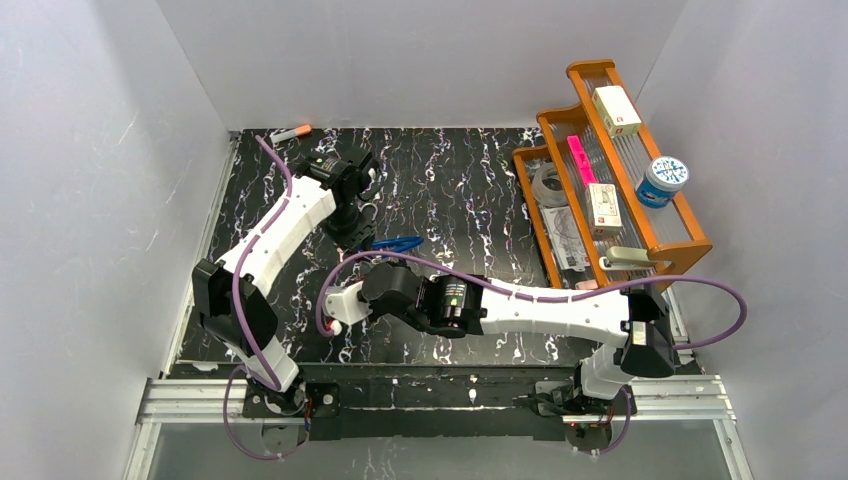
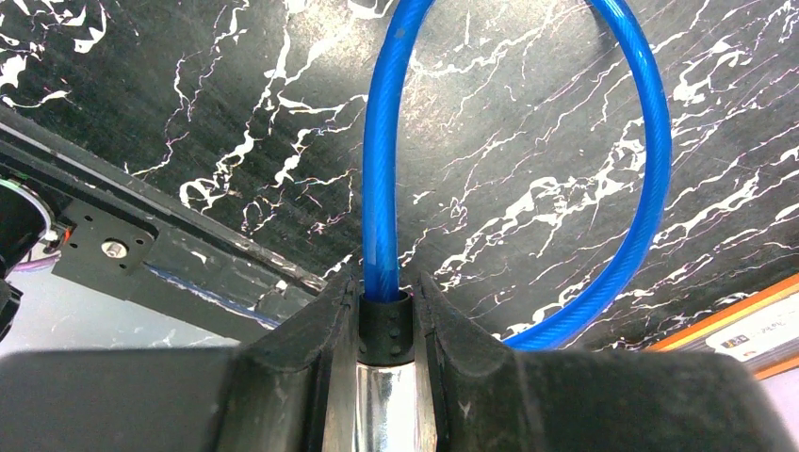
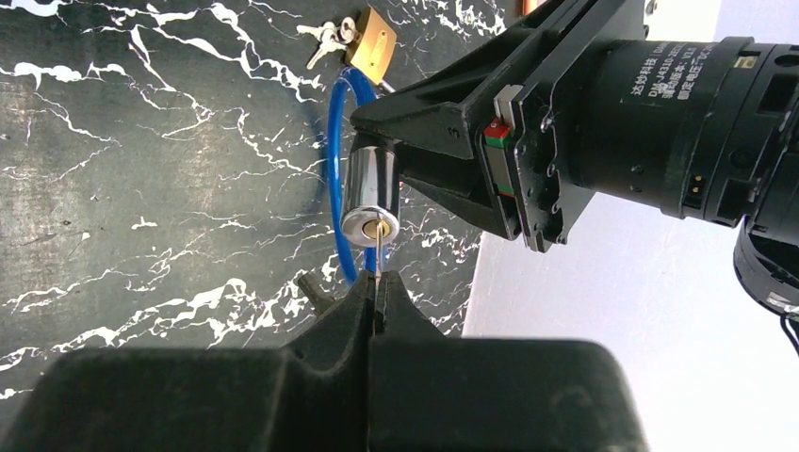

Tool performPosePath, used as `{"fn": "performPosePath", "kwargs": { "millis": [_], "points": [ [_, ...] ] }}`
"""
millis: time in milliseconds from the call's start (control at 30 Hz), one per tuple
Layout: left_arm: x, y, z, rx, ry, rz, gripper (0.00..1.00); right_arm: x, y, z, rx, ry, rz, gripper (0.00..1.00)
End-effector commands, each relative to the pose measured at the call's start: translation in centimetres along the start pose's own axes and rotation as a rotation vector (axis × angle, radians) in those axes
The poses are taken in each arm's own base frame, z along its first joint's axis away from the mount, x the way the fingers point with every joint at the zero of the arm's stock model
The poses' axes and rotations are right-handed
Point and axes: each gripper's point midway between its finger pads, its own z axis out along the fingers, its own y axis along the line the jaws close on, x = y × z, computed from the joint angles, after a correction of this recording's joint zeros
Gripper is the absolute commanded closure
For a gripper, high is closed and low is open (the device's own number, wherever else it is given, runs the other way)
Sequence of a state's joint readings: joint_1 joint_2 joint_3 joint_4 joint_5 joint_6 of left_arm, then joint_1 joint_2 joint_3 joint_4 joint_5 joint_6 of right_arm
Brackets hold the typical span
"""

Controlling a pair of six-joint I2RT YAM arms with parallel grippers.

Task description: Unlock with the key

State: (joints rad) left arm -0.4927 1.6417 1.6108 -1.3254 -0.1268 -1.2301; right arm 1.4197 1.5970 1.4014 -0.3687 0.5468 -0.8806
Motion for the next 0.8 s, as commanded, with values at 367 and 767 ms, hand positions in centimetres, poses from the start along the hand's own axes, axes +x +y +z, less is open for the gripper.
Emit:
{"fn": "performPosePath", "kwargs": {
  "millis": [367,767],
  "points": [
    [0.3,0.9,-1.4,0.027,-0.001,-0.006,1.00,1.1,-2.8,-0.3,0.090,0.036,0.069,0.99],
    [0.3,0.9,-0.8,0.011,0.001,-0.009,1.00,0.9,-2.5,-0.6,0.065,0.013,0.088,0.99]
  ]
}}
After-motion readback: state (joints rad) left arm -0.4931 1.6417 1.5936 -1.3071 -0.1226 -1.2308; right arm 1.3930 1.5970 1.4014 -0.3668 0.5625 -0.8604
